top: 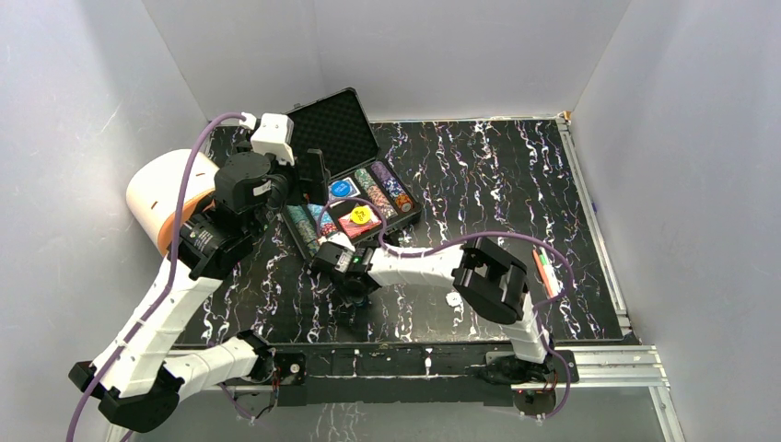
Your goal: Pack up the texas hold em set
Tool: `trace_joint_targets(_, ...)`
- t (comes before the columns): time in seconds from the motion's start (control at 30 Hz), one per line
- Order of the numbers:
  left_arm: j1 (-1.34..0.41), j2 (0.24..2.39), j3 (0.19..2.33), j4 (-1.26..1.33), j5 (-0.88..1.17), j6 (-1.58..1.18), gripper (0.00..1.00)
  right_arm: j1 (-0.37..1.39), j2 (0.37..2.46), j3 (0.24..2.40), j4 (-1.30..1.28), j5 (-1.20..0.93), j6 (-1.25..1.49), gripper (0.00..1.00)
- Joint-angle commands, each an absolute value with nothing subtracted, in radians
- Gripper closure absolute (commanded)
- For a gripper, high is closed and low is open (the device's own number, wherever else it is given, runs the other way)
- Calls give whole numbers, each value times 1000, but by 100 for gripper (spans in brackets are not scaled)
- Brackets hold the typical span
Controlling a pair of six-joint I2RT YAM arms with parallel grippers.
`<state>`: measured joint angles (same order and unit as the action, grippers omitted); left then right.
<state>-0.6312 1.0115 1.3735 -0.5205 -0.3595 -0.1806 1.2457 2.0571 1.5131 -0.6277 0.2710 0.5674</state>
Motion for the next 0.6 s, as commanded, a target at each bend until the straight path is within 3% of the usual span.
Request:
trace_joint_targets(0.0, -629, 1010, 1369, -531, -378, -193, 2, 1244, 2016, 1441, -594, 380, 612, 58)
trace_joint_targets(0.3, -629, 1035, 1318, -554, -377, -251, 2, 1179, 1773, 1258, -477, 472, 735, 56)
trace_joint_targets(0.57, -629, 1058, 1126, -507, -245, -403, 2, 1046, 1547, 1047, -366, 415, 893, 55)
